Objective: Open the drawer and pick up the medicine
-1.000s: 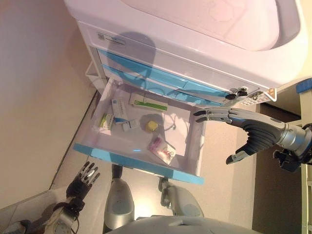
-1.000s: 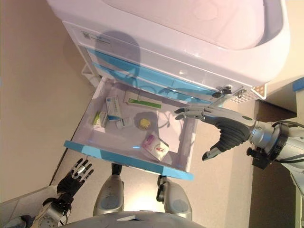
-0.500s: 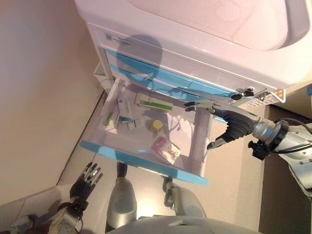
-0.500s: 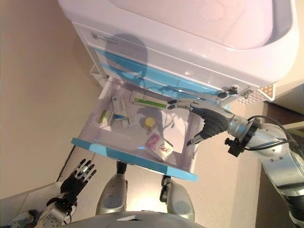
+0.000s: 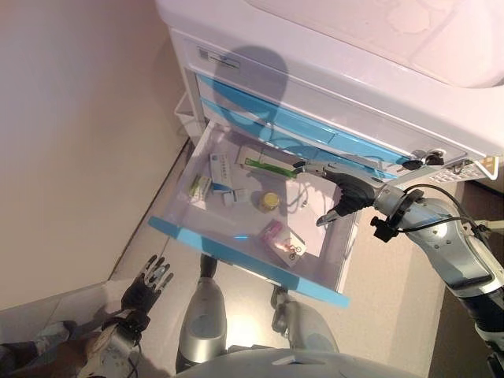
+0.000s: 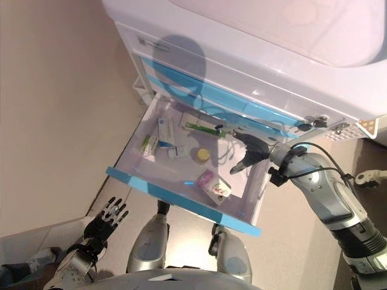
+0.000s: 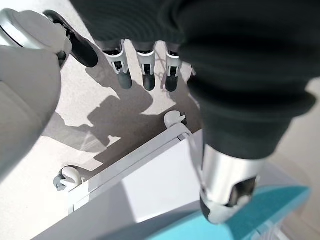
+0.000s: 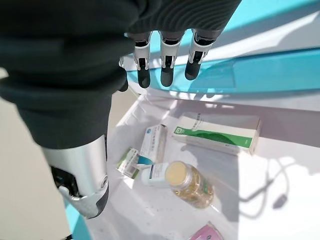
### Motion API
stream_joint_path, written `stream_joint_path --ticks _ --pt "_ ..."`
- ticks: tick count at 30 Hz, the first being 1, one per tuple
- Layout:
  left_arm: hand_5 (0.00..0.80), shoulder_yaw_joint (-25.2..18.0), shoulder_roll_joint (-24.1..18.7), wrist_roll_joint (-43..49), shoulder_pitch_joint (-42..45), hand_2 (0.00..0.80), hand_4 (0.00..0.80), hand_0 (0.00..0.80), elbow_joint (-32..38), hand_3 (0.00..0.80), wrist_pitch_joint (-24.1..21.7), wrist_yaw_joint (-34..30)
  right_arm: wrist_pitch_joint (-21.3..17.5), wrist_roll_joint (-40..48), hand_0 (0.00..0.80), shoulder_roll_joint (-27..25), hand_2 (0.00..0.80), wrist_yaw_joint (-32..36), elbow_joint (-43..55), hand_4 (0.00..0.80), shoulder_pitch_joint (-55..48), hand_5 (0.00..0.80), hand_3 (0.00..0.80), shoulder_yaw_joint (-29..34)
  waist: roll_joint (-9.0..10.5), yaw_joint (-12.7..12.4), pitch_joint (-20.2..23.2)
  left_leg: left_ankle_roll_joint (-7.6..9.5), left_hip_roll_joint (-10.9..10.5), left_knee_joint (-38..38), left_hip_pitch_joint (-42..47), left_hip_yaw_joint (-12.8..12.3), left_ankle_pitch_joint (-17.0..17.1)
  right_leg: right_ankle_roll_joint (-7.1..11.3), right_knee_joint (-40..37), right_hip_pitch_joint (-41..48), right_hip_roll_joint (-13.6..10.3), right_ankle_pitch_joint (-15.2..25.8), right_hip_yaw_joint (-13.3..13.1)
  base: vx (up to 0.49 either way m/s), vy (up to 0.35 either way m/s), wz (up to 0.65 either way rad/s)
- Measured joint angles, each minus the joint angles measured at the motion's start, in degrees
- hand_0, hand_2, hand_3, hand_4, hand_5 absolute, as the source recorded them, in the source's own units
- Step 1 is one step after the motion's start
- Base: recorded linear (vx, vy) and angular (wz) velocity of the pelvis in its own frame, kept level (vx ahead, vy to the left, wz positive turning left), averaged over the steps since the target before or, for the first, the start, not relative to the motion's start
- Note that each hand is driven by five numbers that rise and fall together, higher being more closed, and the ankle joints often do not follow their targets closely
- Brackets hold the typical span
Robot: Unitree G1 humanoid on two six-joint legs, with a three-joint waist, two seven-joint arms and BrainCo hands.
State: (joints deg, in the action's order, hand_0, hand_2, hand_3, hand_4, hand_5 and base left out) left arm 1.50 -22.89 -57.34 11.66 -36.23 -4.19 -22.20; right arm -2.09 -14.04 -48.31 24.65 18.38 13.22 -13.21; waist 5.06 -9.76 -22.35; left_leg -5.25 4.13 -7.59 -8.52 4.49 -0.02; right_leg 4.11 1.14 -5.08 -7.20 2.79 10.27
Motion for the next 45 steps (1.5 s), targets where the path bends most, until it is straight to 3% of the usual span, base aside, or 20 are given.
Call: stream_joint_path --ticks 6,12,21,45 --pt "0.0 1.21 0.0 0.03 -1.08 0.0 0.0 0.0 0.02 0.0 0.25 -0.01 1.25 -0.67 0.0 1.77 0.0 -3.04 -4.93 0.0 4.29 0.0 0.0 -5.22 -0.09 -0.87 -0.19 0.09 -0.18 0.01 -0.15 0.59 0.06 0.16 -0.06 0.26 -0.14 -0.13 0.84 -0.004 0.001 0.06" --pt "0.0 1.26 -0.09 0.04 -2.47 0.0 0.0 0.0 0.04 0.0 0.29 0.01 2.17 -0.86 0.0 2.64 0.0 -5.05 -7.41 0.0 6.67 0.0 0.0 -6.96 -0.01 -2.45 -2.76 0.04 -0.28 0.0 -0.38 1.31 0.19 0.16 -0.07 0.44 -0.15 -0.14 1.45 -0.011 -0.003 0.05" --pt "0.0 1.61 -0.32 0.04 -3.32 0.0 0.0 0.0 0.09 0.0 0.32 -0.01 3.63 -2.51 0.0 4.93 0.0 -7.06 -11.72 0.0 12.07 0.0 0.0 -11.34 -0.08 -3.2 -2.97 0.04 -0.49 -0.07 -0.98 2.08 0.21 0.21 -0.19 0.42 -0.24 -0.22 2.18 -0.006 0.001 0.04" --pt "0.0 2.78 -0.78 0.07 -4.92 0.0 0.0 0.0 0.27 0.0 0.68 -0.38 5.91 -8.65 0.0 7.64 0.0 -11.17 -25.56 0.0 13.53 0.0 0.0 -18.77 -0.48 -5.21 -4.09 0.28 -1.23 -0.11 -1.82 3.25 0.57 0.52 -0.16 0.4 -0.92 -0.42 3.34 -0.003 -0.001 0.03"
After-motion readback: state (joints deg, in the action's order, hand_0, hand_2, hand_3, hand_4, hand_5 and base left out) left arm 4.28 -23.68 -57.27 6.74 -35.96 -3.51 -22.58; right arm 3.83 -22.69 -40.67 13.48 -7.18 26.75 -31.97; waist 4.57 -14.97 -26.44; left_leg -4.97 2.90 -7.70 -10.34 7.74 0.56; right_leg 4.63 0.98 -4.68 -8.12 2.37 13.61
